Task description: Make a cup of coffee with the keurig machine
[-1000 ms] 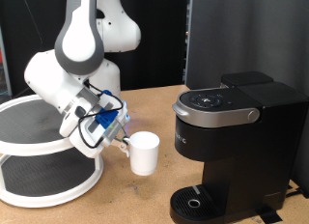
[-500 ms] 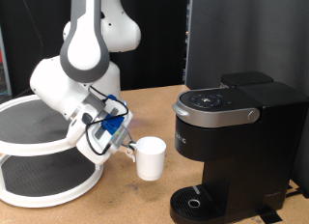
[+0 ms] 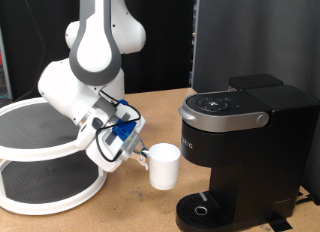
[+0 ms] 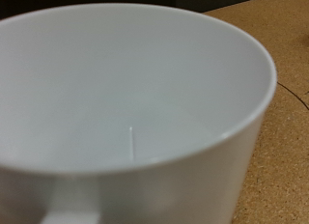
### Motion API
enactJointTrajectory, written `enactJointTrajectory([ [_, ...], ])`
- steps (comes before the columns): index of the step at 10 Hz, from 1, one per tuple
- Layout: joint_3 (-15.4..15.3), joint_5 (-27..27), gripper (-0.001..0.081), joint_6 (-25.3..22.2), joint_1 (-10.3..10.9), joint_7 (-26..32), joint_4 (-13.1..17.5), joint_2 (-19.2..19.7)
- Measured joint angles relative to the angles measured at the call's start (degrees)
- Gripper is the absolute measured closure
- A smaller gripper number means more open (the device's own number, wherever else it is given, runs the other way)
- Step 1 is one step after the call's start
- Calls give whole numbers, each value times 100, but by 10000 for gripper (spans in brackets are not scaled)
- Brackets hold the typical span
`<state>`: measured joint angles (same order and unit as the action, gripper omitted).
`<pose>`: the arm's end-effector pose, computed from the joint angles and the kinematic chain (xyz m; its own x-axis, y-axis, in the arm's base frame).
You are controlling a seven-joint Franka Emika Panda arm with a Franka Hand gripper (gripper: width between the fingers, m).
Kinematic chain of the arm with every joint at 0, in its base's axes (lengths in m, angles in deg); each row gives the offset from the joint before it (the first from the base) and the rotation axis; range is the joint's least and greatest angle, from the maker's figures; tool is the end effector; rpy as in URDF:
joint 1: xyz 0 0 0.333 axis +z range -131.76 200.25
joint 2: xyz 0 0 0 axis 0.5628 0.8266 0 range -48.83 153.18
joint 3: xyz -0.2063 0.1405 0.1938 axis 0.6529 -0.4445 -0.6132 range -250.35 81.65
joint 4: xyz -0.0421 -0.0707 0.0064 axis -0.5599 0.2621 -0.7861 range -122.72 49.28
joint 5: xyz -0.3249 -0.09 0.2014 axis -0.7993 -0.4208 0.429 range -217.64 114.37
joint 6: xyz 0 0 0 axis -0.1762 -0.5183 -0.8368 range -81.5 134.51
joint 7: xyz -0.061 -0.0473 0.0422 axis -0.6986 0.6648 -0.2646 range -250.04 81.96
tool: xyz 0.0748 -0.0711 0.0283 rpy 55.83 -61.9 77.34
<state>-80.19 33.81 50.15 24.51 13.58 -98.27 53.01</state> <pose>0.3937 -0.0730 0.2240 0.8384 -0.0372 0.5437 0.3439 -0.7378 -0.5808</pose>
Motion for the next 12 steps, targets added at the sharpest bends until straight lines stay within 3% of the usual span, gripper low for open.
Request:
enactJointTrajectory([
  [7,-343,425,736,216,6,14,432,440],
  [12,-562,733,736,214,11,378,489,562],
])
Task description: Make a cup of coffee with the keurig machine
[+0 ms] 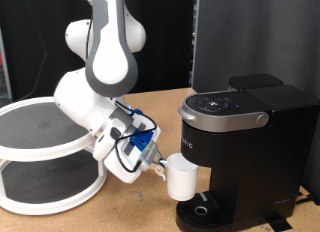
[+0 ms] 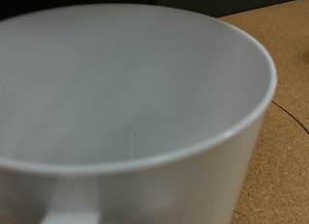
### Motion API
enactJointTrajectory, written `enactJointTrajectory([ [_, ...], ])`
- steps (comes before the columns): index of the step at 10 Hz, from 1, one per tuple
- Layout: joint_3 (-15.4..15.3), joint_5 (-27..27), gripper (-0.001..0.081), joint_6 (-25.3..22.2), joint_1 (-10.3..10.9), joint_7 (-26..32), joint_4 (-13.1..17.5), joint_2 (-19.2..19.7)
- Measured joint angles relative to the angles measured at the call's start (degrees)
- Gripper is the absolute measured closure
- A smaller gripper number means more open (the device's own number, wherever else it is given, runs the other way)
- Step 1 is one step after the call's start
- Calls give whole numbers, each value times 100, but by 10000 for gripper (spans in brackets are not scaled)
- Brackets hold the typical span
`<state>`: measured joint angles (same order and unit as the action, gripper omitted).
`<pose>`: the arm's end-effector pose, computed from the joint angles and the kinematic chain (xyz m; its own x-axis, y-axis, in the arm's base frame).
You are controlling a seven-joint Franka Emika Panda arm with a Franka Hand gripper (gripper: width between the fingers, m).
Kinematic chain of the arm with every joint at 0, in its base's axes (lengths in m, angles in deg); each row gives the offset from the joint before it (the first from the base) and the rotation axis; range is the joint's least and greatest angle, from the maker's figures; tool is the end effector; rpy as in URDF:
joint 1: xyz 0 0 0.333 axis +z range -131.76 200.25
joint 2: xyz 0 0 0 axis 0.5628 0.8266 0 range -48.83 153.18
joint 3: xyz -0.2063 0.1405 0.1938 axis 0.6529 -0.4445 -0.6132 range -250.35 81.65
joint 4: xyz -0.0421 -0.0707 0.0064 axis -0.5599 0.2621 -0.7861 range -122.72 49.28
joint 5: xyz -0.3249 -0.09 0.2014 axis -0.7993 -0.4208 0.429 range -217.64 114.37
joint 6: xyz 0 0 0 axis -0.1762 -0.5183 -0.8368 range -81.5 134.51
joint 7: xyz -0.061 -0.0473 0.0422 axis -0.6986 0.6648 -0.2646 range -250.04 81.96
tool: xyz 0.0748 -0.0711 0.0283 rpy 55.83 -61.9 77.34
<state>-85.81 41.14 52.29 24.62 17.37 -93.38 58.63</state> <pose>0.4260 -0.0419 0.2106 0.8173 -0.0316 0.5754 0.3722 -0.7333 -0.5689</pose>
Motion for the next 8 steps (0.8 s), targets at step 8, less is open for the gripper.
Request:
enactJointTrajectory([
  [8,-246,498,736,5,5,434,-21,146],
])
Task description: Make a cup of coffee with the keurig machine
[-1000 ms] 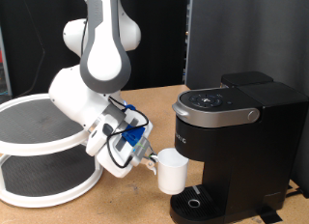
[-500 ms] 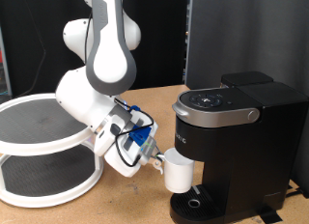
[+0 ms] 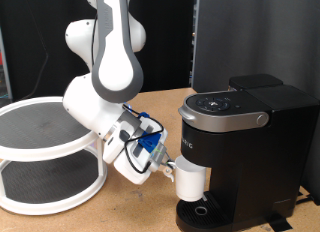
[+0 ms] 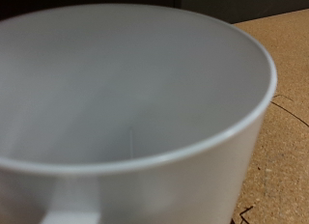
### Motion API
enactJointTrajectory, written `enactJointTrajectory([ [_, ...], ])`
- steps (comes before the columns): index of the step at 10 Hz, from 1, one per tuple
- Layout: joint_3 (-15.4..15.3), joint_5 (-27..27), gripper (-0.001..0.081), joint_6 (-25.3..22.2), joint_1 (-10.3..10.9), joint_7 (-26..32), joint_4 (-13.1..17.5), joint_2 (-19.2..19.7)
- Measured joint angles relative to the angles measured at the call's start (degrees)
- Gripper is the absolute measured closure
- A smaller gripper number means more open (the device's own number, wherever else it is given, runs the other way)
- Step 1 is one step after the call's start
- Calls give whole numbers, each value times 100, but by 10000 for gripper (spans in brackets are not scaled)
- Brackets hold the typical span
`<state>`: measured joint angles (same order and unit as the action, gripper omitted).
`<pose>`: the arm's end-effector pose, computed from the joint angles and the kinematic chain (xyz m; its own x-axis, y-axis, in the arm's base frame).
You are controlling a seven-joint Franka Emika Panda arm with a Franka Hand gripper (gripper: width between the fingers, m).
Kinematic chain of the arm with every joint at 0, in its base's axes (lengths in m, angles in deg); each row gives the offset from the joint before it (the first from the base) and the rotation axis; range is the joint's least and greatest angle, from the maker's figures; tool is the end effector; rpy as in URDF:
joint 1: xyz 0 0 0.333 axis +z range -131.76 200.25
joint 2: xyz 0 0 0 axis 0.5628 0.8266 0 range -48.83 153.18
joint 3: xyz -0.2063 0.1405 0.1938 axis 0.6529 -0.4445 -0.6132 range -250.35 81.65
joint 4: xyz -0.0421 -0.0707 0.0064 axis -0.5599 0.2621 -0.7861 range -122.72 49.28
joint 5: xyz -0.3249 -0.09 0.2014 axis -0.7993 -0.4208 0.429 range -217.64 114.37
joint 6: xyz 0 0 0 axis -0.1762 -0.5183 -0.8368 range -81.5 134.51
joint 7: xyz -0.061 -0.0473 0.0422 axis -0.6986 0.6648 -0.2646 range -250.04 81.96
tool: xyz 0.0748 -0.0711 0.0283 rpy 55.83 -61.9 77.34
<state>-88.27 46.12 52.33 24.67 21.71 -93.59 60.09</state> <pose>0.4241 -0.0224 0.1996 0.8011 -0.0325 0.5976 0.3945 -0.7222 -0.5681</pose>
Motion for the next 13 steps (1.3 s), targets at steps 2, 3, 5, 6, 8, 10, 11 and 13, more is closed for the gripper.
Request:
enactJointTrajectory([
  [2,-72,125,736,38,3,62,7,8],
  [3,-114,192,736,84,3,88,23,24],
  [5,-194,351,736,181,7,178,111,138],
  [6,-229,422,736,237,9,221,172,210],
  [8,-289,476,736,321,9,280,299,388],
  [10,-307,499,736,333,10,379,382,573],
  [11,-315,557,736,336,10,473,406,654],
  [13,-338,687,736,337,10,649,442,795],
])
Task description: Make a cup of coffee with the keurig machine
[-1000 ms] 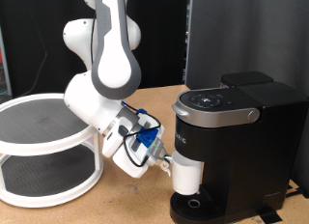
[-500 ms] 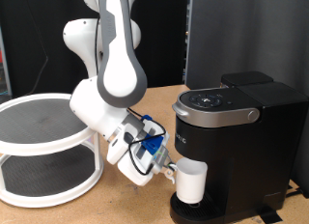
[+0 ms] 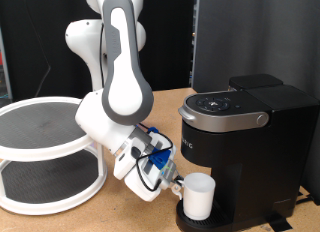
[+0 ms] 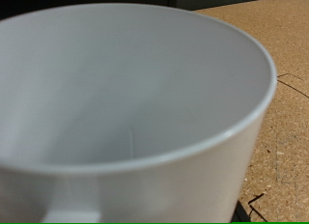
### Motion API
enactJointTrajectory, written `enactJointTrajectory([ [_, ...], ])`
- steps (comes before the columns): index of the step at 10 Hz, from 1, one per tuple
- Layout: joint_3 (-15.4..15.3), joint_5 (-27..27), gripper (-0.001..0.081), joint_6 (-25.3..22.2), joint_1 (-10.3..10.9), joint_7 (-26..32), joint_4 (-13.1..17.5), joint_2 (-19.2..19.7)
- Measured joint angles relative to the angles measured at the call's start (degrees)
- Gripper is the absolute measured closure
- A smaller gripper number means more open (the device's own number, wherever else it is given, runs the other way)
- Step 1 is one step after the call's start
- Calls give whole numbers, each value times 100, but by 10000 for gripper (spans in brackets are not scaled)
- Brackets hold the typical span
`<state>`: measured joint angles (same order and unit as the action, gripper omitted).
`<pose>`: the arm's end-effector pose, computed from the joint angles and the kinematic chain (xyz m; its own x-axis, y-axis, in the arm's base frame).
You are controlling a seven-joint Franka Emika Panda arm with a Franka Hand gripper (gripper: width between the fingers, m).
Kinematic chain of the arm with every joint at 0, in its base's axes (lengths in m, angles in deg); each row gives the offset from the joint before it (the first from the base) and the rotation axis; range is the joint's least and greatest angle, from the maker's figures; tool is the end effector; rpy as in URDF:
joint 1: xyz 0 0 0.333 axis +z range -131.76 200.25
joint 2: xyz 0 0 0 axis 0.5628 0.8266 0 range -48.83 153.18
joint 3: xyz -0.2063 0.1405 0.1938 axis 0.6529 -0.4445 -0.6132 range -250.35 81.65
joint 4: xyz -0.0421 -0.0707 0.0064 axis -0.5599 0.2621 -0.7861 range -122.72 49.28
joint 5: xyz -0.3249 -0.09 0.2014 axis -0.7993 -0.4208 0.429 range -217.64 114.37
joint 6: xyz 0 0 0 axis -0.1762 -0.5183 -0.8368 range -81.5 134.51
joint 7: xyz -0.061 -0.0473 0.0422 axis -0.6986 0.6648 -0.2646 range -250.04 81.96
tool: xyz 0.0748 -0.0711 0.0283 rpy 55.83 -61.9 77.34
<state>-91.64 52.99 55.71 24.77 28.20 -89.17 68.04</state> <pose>0.4385 -0.0026 0.1621 0.7980 -0.0247 0.6021 0.3898 -0.7409 -0.5470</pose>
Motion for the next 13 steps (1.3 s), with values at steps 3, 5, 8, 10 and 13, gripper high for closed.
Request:
enactJointTrajectory([
  [3,-13,91,506,0,0,135,30,117],
  [5,-13,82,321,-36,-2,136,23,121],
  [8,-2,-129,37,-227,-47,13,-88,40],
  [10,32,-431,5,-486,-137,-269,-285,-234],
  [13,106,-908,3,-739,-254,-912,-633,-858],
])
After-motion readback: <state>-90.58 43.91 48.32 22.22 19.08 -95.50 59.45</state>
